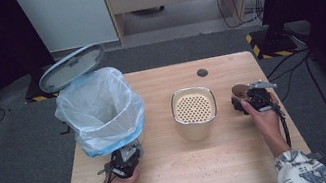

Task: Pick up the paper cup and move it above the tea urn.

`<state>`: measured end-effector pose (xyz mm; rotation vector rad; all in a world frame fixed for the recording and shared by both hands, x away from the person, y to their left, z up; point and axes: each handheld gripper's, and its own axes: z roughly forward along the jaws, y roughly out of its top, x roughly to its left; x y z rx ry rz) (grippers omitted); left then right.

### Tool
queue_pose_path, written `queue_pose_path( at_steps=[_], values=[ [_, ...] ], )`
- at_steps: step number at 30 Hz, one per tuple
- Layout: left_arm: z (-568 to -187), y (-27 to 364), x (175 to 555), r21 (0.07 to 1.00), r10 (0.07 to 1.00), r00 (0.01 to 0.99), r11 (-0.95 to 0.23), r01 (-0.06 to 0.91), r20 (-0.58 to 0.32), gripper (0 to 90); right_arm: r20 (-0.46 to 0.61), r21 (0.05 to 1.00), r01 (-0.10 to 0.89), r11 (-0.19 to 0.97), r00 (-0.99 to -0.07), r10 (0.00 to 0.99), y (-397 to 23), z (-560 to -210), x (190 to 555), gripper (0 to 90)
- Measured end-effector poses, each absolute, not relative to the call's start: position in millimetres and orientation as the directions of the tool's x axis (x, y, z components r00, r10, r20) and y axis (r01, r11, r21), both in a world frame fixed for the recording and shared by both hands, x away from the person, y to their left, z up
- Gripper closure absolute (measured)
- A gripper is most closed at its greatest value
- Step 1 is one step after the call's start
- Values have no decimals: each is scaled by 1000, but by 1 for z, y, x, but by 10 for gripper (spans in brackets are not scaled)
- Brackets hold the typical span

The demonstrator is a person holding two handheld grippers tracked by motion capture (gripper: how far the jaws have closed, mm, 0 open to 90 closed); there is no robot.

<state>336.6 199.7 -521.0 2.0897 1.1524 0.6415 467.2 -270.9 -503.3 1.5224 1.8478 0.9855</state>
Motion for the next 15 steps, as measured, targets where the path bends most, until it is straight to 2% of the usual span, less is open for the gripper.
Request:
queue_pose_path(
  at_steps=[8,14,15],
  values=[
    [-521,200,337,742,865,492,-394,542,101,874,57,820,566,82,-224,973,-268,-508,477,111],
    [-521,200,336,742,865,492,-394,542,101,874,48,816,571,86,-215,975,-265,-517,483,214],
    [-521,200,337,743,865,492,-394,542,99,874,52,817,571,81,-214,976,-266,-520,485,261]
  ],
)
